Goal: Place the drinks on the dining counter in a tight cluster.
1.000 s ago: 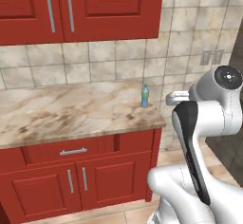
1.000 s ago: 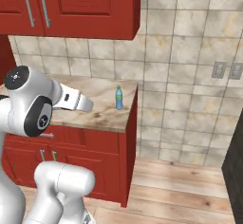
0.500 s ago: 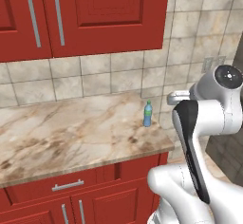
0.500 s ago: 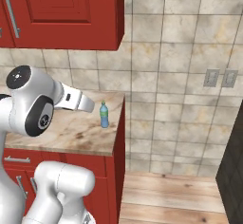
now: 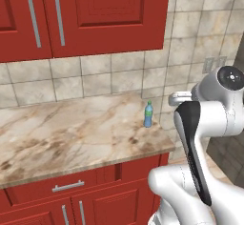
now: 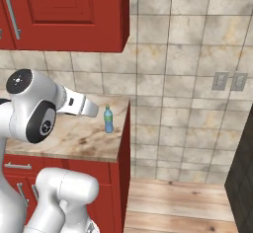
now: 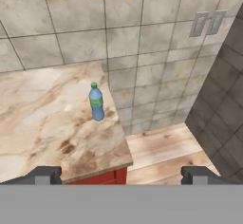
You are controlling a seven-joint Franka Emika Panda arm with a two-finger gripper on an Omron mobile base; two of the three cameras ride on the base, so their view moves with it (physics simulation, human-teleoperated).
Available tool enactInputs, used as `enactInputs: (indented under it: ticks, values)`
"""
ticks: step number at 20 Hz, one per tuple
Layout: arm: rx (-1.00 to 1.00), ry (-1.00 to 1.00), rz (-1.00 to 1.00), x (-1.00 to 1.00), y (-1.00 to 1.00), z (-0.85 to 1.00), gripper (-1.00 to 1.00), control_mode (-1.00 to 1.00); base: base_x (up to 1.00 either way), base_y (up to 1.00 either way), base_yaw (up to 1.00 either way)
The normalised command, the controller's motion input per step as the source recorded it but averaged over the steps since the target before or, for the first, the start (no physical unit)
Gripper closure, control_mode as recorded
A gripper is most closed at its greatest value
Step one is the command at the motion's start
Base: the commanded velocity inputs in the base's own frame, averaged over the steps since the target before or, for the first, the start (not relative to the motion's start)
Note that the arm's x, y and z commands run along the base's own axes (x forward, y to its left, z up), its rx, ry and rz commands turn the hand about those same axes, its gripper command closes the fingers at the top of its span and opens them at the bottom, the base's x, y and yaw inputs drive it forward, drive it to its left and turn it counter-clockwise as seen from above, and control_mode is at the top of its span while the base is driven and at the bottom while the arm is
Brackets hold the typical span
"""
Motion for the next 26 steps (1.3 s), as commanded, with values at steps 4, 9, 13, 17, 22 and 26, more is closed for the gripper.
enactInputs:
  ticks: [4,9,13,17,22,26]
  values:
    - [0.00,0.00,0.00,0.00,0.00,0.00,-1.00,1.00,0.00,0.00,0.00]
    - [0.04,0.11,0.02,0.47,-0.15,0.00,-1.00,-1.00,0.00,0.00,0.00]
    - [0.06,0.18,0.17,0.78,-0.29,0.00,-1.00,-1.00,0.00,0.00,0.00]
    - [0.03,0.12,0.17,0.62,-0.03,-0.09,-1.00,-1.00,0.00,0.00,0.00]
    - [0.00,0.02,0.08,0.45,0.24,-0.61,-1.00,-1.00,0.00,0.00,0.00]
    - [-0.02,0.14,-0.08,0.43,0.06,-0.55,-1.00,-1.00,0.00,0.00,0.00]
